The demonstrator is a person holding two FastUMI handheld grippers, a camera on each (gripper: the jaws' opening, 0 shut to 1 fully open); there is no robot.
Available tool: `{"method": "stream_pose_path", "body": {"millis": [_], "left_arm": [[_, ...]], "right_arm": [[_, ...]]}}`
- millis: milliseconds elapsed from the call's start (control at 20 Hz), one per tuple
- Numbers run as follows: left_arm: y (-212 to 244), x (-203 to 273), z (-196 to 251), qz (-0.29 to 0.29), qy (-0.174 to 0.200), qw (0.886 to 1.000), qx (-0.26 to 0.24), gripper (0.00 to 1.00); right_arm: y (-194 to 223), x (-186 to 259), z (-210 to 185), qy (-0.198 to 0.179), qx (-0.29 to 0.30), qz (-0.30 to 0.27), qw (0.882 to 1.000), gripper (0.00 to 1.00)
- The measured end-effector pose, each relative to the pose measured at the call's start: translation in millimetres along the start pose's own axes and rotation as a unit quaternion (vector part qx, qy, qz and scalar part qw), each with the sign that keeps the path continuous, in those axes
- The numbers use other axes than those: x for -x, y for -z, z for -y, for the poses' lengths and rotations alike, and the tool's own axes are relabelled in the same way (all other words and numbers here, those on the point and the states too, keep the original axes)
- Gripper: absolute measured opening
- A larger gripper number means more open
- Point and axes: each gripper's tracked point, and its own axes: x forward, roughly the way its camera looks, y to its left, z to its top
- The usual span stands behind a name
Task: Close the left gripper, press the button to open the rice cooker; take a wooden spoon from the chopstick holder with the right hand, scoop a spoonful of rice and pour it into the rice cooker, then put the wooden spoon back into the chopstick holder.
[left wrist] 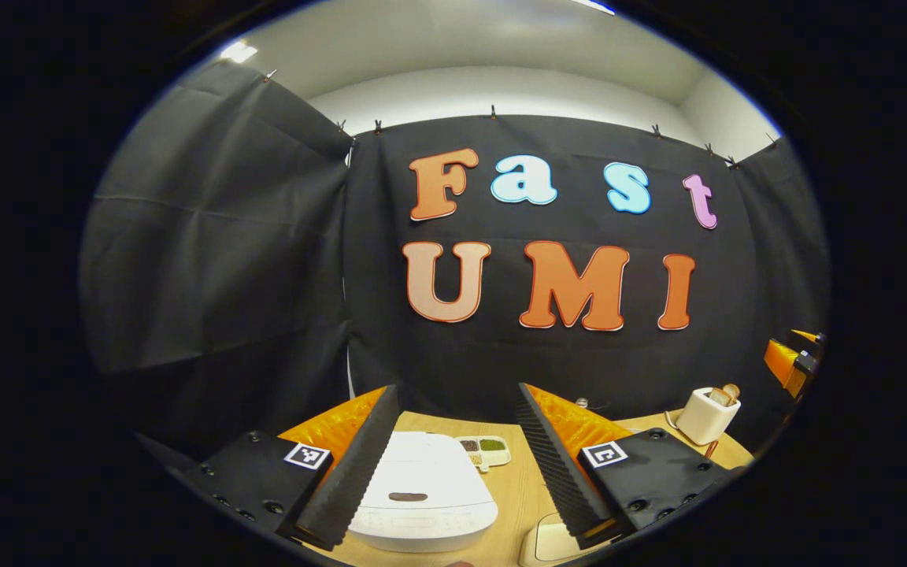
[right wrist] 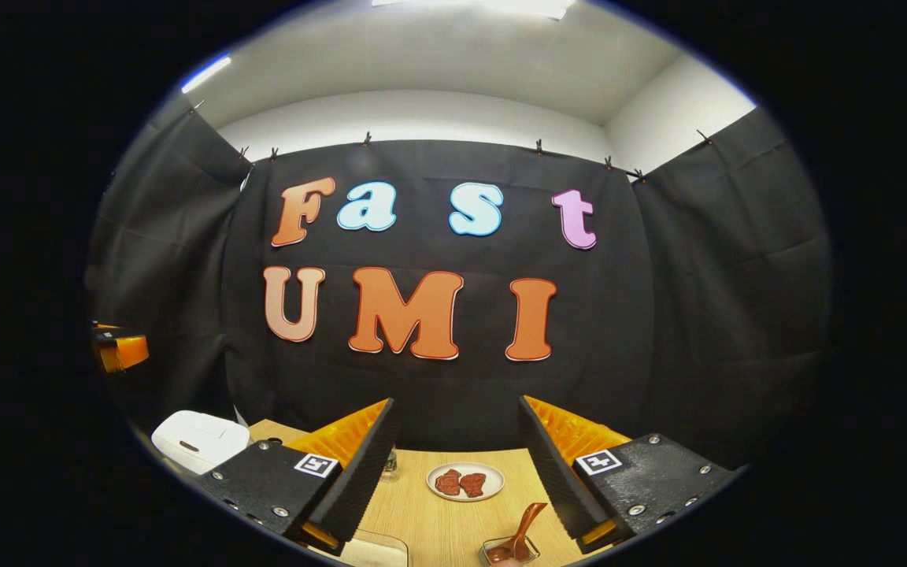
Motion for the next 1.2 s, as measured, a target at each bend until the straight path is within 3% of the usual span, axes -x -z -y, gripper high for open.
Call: {"method": "stream_pose_path", "body": {"millis": [50,100,200,250,400,450,500,550,800,1200], "left_arm": [[1.9,-3.6,-3.3,-0.009,0.001,1.000,0.001,1.00],[4.2,-4.6,-8.2,-0.017,-0.001,1.000,0.005,0.98],[10.2,-12.7,-24.4,-0.030,-0.017,0.999,0.007,0.80],[13.6,-16.4,-29.4,-0.040,-0.022,0.999,0.007,0.78],[25.1,-31.2,-55.0,-0.071,-0.057,0.996,0.024,0.14],[31.7,-35.9,-52.0,-0.090,-0.043,0.994,0.044,0.05],[41.8,-42.7,-51.0,-0.110,-0.037,0.992,0.055,0.12],[43.5,-35.4,-52.2,-0.147,-0.035,0.986,0.067,0.05],[117.4,-65.7,-48.5,-0.291,-0.017,0.952,0.093,0.04],[202.7,-63.4,-45.6,-0.464,-0.003,0.874,0.143,0.05]], "right_arm": [[2.0,-0.3,2.8,0.003,-0.001,-0.002,1.000,0.97],[3.1,-0.6,5.8,0.007,-0.003,-0.003,1.000,0.94],[6.6,0.3,12.1,0.016,-0.007,-0.006,1.000,0.94],[7.9,1.0,14.9,0.020,-0.010,-0.007,1.000,0.94],[11.7,3.4,24.9,0.034,-0.007,-0.010,0.999,0.94],[13.0,5.0,28.9,0.040,-0.005,-0.011,0.999,0.94],[14.6,7.2,33.4,0.046,-0.003,-0.011,0.999,0.94],[15.5,8.8,35.9,0.052,-0.002,-0.012,0.999,0.94],[26.4,24.5,57.4,0.085,0.012,-0.025,0.996,0.94],[45.8,56.3,90.4,0.151,0.026,-0.052,0.987,0.94]]}}
